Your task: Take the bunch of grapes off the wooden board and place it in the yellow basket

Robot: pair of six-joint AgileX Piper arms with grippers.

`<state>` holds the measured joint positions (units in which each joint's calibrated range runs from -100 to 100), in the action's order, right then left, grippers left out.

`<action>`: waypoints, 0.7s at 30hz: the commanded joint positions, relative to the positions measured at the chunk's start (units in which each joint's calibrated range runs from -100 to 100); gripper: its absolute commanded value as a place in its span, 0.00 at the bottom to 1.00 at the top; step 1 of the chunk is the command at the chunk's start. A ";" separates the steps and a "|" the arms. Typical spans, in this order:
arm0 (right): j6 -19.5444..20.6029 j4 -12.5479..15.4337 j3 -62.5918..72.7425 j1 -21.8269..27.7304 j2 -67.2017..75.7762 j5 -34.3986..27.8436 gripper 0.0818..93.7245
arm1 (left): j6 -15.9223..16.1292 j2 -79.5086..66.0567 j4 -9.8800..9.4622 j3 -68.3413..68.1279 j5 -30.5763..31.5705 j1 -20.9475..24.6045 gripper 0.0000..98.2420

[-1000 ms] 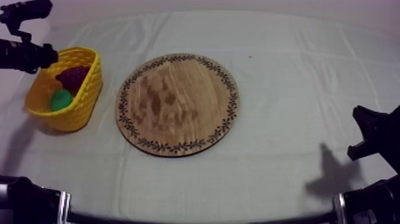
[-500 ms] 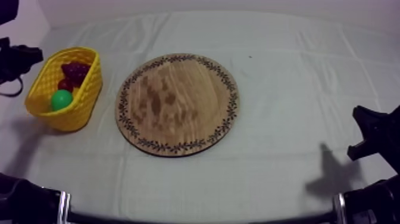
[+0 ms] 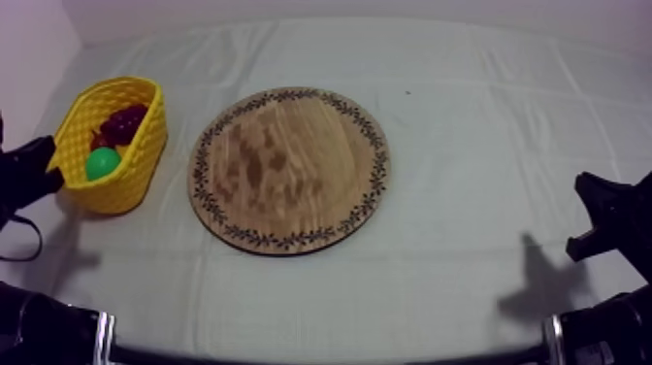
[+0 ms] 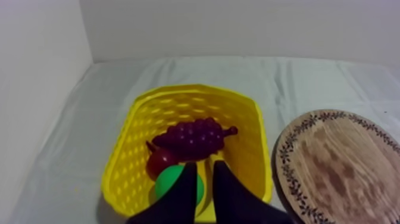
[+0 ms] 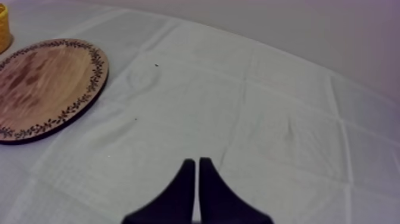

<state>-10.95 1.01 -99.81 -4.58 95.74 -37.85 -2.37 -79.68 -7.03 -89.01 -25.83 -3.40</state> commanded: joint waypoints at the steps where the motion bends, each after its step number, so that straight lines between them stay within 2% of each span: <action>1: -0.01 -0.01 0.03 -0.02 0.01 0.03 0.00 | 0.05 -5.86 -0.09 -3.63 -0.29 0.05 0.10; 8: -0.01 -0.01 0.03 -0.02 0.01 0.03 0.00 | -0.16 -13.10 -0.13 -8.56 -1.10 0.10 0.08; 16: -0.01 -0.01 0.03 -0.02 0.01 0.03 0.00 | 2.14 -18.60 2.68 -10.52 -3.18 0.20 0.04; 21: -0.01 -0.01 0.03 -0.02 0.01 0.03 0.00 | 2.45 -20.03 3.49 -10.82 -3.65 0.54 0.02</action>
<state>-10.95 1.01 -99.81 -4.58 95.74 -37.85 0.00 -99.69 -3.65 -99.80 -29.49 -2.89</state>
